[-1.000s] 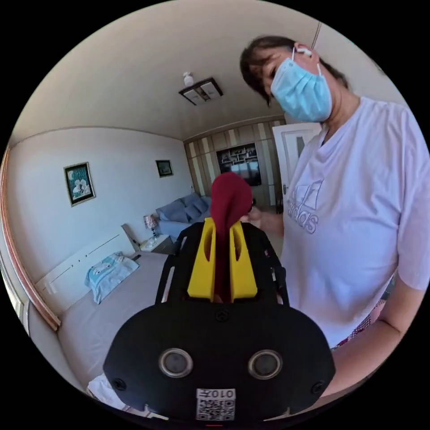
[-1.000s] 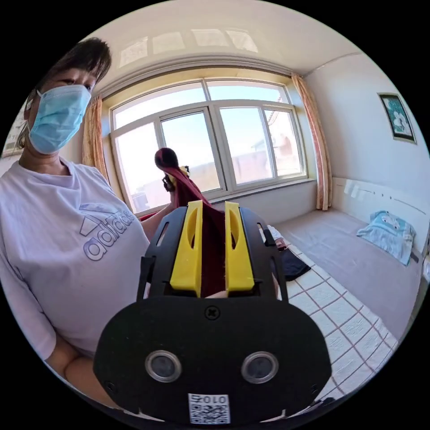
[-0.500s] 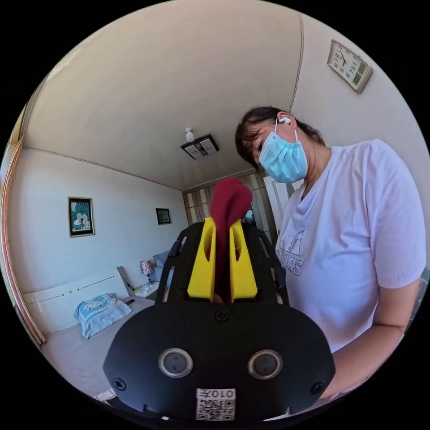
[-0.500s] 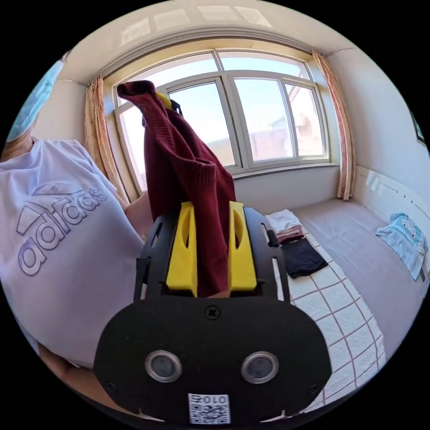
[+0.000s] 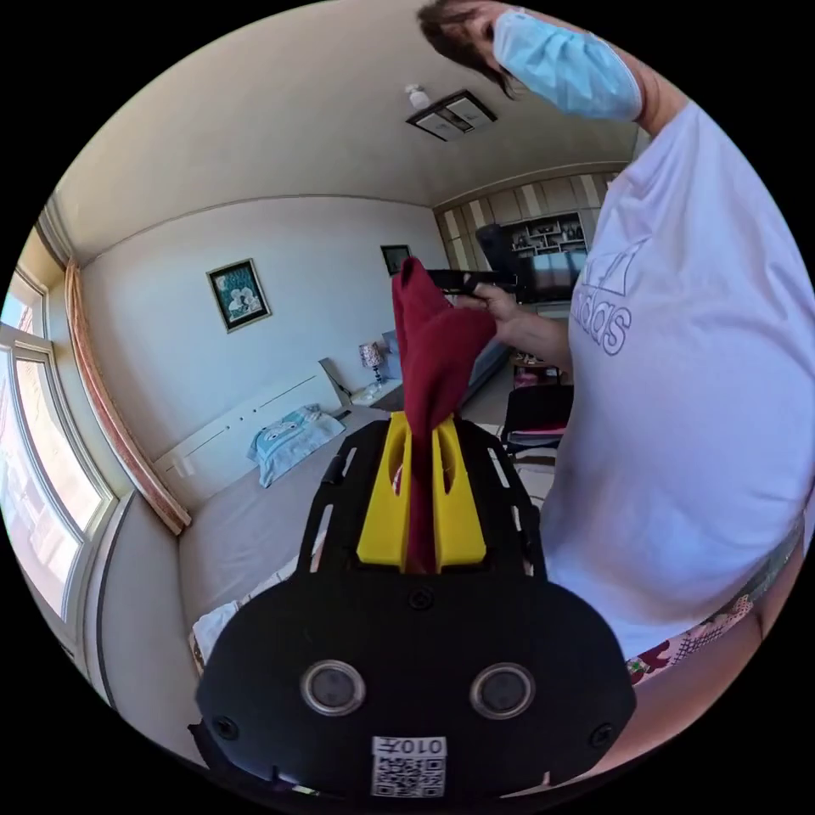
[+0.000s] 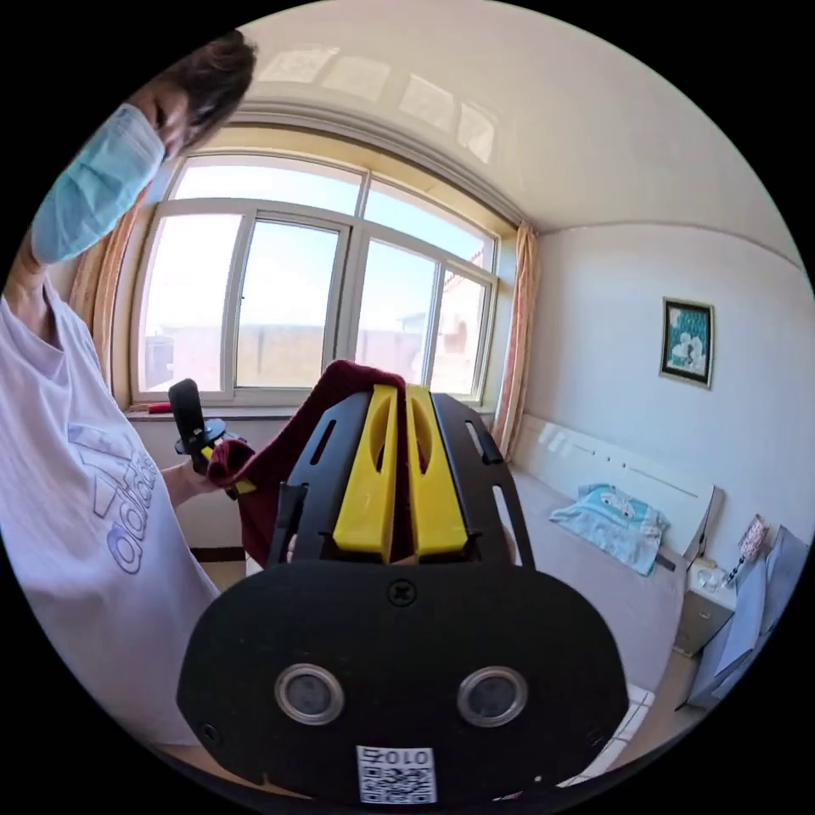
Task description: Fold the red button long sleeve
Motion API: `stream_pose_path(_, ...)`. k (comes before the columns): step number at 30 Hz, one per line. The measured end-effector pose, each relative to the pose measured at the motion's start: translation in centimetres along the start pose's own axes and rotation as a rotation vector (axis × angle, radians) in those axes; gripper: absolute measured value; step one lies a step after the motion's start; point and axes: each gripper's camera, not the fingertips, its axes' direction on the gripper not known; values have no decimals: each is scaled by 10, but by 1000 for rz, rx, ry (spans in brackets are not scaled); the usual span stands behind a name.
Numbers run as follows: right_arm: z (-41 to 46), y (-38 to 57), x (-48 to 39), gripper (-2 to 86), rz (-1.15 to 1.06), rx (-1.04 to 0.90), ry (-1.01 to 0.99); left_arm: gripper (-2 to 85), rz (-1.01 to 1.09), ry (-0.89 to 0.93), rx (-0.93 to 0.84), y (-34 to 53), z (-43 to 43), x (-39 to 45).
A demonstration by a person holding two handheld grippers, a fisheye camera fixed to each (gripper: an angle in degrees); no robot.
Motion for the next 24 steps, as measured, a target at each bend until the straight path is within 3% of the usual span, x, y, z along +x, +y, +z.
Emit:
stream_pose_path(5, -48, -13, -20, 9, -39, 221, 8, 67, 13, 8, 112, -6, 21, 16)
stream_pose_path(8, -69, -19, -27, 9, -67, 242, 58, 83, 40, 59, 105, -1, 27, 16)
stream_pose_path(12, -75, -21, -37, 10, -112, 199, 141, 113, -132, 137, 187, 23, 30, -15)
stream_pose_path(19, -57, -36, -51, 10, -129, 67, 403, 148, -263, 275, 44, 8, 138, -35)
stream_pose_path(21, -56, -38, -60, 10, -151, 65, 467, 142, -287, 349, 44, 0, 168, -25)
stream_pose_path(24, -53, -40, -72, 10, -223, 35, 532, 92, -260, 356, -92, -16, 210, 3)
